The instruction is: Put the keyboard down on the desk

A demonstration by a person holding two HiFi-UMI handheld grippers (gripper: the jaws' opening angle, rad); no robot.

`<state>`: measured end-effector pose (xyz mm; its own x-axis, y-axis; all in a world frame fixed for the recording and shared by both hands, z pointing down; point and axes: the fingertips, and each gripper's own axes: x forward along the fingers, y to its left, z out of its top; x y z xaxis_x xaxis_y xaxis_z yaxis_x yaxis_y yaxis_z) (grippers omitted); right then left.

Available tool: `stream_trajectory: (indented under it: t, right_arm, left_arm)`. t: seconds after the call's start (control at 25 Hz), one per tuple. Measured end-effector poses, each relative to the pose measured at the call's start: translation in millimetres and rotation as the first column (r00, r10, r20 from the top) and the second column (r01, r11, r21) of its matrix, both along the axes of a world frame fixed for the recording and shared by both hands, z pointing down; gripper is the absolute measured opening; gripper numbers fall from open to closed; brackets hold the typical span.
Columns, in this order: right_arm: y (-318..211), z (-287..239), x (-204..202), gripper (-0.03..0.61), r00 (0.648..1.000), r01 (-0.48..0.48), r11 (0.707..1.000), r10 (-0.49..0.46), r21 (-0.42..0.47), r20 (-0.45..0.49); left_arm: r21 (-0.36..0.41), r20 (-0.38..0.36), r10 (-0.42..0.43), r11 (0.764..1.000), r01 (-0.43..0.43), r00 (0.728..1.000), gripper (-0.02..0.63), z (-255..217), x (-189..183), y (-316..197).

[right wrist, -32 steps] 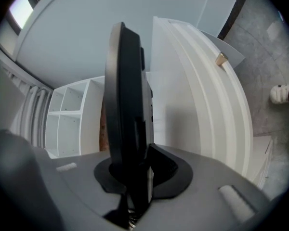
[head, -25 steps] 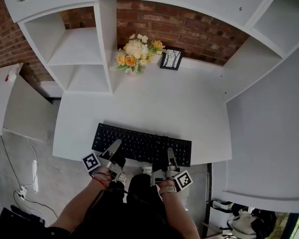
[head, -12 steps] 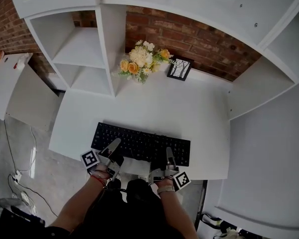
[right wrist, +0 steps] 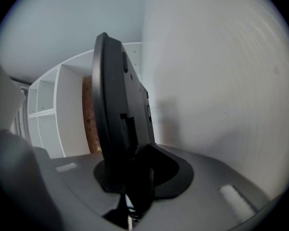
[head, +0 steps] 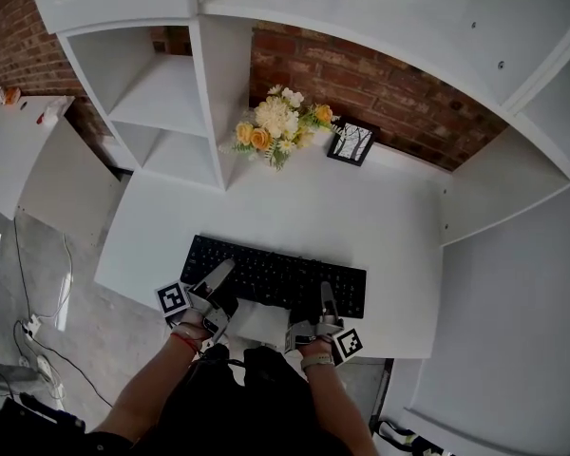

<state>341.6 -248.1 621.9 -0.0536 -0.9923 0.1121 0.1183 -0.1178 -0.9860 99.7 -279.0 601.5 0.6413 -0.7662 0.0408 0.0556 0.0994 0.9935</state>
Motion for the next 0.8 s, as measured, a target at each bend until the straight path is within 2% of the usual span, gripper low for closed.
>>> stream_trajectory:
  t: [0.28,0.52,0.6,0.8]
  right_arm:
    - [-13,0,-1,0.078,1.000,0.000,1.000,0.000,-0.006,-0.001]
    - [-22,1,-2,0.078,1.000,0.005,1.000,-0.005,-0.018,-0.003]
    - [-23,1,-2,0.078,1.000,0.003,1.000,-0.003,-0.020,-0.003]
    - [-23,3,-2,0.077,1.000,0.001,0.999,-0.001,-0.036,-0.006]
  left_arm:
    - [0.018,0.056,0.118,0.993,-0.120,0.991,0.293,-2,7,6]
    - [0.031,0.055,0.251,0.967,-0.252,0.967,0.292,-3,26,25]
    - [0.030,0.062,0.302,0.952,-0.304,0.951,0.282,0,34,32]
    - [0.017,0.111,0.463,0.884,-0.468,0.879,0.228,5,58,61]
